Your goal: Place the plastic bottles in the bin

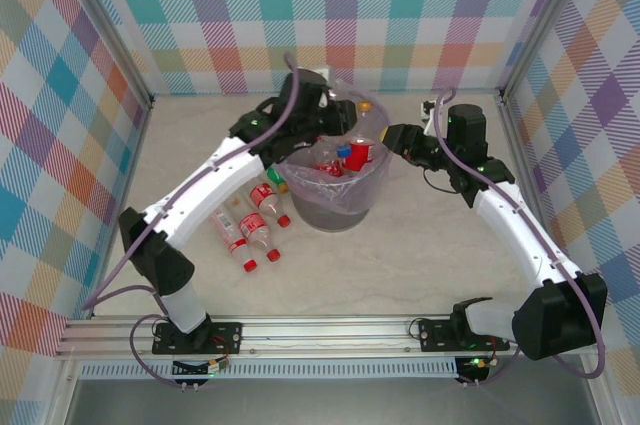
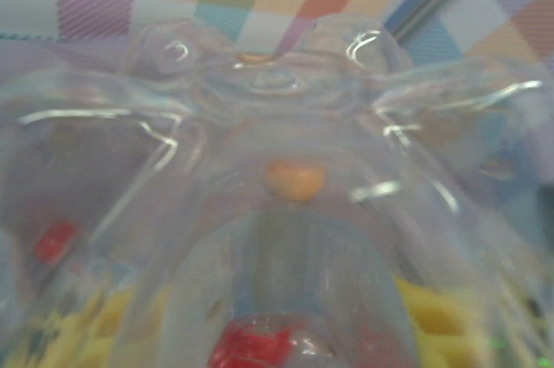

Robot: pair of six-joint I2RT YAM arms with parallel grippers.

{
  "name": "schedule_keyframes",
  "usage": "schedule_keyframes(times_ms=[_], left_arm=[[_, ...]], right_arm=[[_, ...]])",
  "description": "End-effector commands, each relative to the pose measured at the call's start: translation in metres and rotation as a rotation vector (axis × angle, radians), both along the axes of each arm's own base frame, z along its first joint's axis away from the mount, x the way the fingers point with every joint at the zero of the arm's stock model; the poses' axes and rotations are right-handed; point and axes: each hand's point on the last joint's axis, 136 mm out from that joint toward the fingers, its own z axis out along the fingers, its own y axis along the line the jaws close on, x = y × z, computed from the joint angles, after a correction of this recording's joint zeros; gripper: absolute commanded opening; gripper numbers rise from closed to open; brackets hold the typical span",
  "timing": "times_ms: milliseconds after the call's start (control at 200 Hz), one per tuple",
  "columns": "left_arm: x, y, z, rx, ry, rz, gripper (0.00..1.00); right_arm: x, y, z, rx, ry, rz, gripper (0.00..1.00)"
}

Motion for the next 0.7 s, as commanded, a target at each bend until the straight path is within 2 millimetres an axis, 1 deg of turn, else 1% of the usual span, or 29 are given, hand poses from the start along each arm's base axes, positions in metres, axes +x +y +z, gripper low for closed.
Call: schedule_keyframes(times_ms=[0, 70, 115, 160, 185, 210, 285, 360, 465, 585, 660, 695], left_arm=[[-0.009, -0.014, 0.008, 0.064, -0.087, -0.072, 0.39], [-0.018, -0.021, -0.005, 0.093, -0.063, -0.121, 0.43], [-0.019, -0.019, -0.008, 0.107, -0.058, -0.118, 0.48], [-0.021, -0.017, -0.006, 0.111, -0.058, -0.116, 0.58], [-0.022, -0.016, -0.003, 0.108, -0.061, -0.121, 0.68], [-0.025, -0.017, 0.0, 0.101, -0.065, -0.13, 0.75], [-0.03, -0.018, 0.01, 0.071, -0.078, -0.155, 0.88], [-0.033, -0.019, 0.018, 0.053, -0.093, -0.171, 0.99], [-0.033, -0.011, 0.029, 0.066, -0.121, -0.147, 1.0], [-0.031, 0.009, 0.047, 0.097, -0.161, -0.071, 1.0], [-0.03, 0.027, 0.058, 0.115, -0.179, -0.002, 0.99], [-0.031, 0.042, 0.061, 0.131, -0.172, 0.047, 0.98]], right_arm=[[-0.007, 0.008, 0.019, 0.038, -0.069, 0.03, 0.4], [-0.008, 0.01, 0.02, 0.04, -0.074, 0.035, 0.39], [-0.008, 0.01, 0.02, 0.04, -0.076, 0.035, 0.39], [-0.008, 0.01, 0.02, 0.038, -0.078, 0.035, 0.39], [-0.008, 0.01, 0.019, 0.037, -0.078, 0.034, 0.39], [-0.008, 0.01, 0.019, 0.036, -0.078, 0.035, 0.38], [-0.007, 0.01, 0.019, 0.031, -0.08, 0.036, 0.38], [-0.006, 0.01, 0.018, 0.027, -0.081, 0.036, 0.38], [-0.006, 0.01, 0.018, 0.025, -0.082, 0.036, 0.38], [-0.007, 0.008, 0.019, 0.02, -0.091, 0.032, 0.38], [-0.007, 0.008, 0.019, 0.017, -0.09, 0.032, 0.38], [-0.007, 0.008, 0.018, 0.016, -0.088, 0.032, 0.38]])
